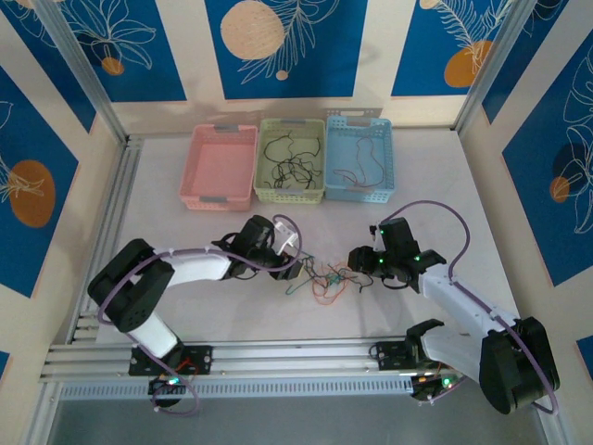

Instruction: Untangle the cables

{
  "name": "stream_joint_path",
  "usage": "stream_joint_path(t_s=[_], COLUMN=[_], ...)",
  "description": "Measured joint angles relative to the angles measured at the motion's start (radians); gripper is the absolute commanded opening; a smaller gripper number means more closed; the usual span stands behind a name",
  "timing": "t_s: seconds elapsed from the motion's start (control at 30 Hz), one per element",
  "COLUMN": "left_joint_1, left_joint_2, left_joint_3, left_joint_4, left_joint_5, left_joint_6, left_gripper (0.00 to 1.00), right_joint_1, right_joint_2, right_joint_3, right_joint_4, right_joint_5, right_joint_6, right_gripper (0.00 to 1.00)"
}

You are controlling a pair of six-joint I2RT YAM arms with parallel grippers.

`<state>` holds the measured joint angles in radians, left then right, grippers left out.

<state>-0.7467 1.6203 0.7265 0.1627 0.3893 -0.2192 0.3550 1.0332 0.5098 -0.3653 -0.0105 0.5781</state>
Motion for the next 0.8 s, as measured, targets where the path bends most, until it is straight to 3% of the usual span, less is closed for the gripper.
stream_joint_path(t_s=[0.33,0.5,0.8], left_joint_1=[0.0,0.0,0.0], left_joint_2=[0.006,-0.018,-0.204], left_joint_3=[0.017,0.012,-0.018], left_joint_4=[0.016,0.021,-0.03], left_joint_5=[0.004,0.003,-0.023], left_joint_6=[0.019,0.007,-0.03], left_gripper=[0.0,0.0,0.0], right_joint_1=[-0.013,-0.017,-0.021], right_joint_2=[0.006,0.005,-0.08], right_joint_3=[0.0,0.0,-0.003], right_joint_4=[0.006,0.006,0.002], right_joint_5=[-0.02,-0.024,-0.045], right_joint_6=[0.007,0.007,0.027], right_gripper=[0.44,0.44,0.51])
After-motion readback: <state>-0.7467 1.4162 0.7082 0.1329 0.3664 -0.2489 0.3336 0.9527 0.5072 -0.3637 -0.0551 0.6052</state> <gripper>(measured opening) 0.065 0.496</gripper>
